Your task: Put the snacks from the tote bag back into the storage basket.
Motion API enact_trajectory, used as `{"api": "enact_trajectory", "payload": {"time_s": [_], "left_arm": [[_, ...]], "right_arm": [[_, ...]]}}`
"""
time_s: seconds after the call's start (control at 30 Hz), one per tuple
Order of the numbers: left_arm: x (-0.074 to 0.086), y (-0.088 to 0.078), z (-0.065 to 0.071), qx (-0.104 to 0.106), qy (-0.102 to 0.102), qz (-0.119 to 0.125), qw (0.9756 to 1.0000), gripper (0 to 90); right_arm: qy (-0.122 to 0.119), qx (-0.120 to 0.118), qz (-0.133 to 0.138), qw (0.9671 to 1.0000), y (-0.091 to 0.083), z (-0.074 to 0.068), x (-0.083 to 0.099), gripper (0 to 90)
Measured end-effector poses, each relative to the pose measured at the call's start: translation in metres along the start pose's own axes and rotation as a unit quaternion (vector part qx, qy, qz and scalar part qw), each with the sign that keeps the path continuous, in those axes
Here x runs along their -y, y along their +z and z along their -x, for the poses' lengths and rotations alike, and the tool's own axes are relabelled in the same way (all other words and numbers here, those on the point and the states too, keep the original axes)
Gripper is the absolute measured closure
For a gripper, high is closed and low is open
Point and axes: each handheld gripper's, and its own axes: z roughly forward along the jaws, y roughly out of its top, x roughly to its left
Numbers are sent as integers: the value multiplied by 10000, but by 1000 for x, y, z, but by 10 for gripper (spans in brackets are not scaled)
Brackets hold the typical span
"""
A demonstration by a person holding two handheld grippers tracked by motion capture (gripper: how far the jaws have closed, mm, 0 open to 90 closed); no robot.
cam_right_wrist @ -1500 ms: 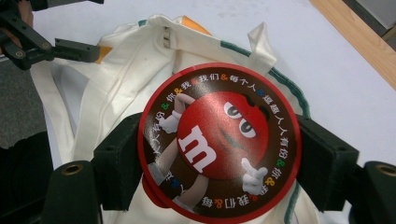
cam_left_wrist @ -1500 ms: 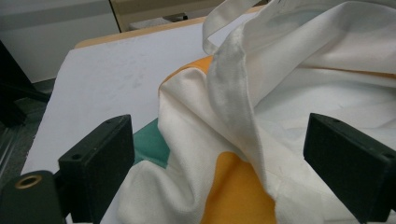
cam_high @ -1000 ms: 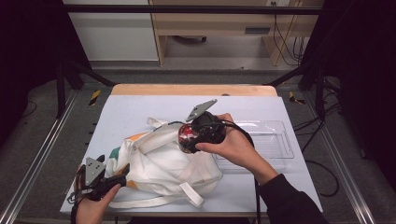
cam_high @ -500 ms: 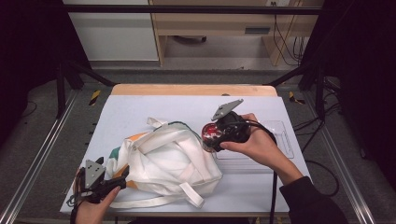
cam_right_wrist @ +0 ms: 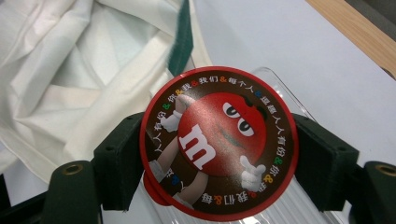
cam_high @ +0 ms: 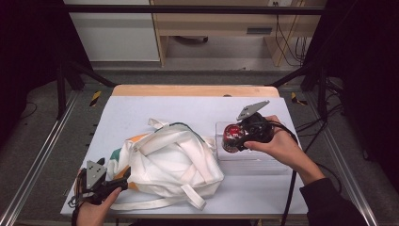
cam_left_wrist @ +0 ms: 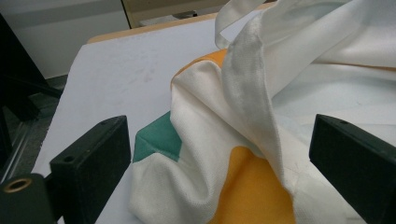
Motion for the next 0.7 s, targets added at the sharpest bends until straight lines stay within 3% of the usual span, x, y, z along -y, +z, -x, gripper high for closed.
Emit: {"api": "enact_trajectory", "payload": {"time_s": [0.4, 0.7], "left_arm": [[0, -4, 2, -4, 56, 49, 10000, 55], [0, -4, 2, -20, 83, 33, 10000, 55]], "right_arm": [[45, 105, -89, 9999, -6, 23, 9, 259], [-65, 77, -176, 9998, 7, 35, 8, 259]]}}
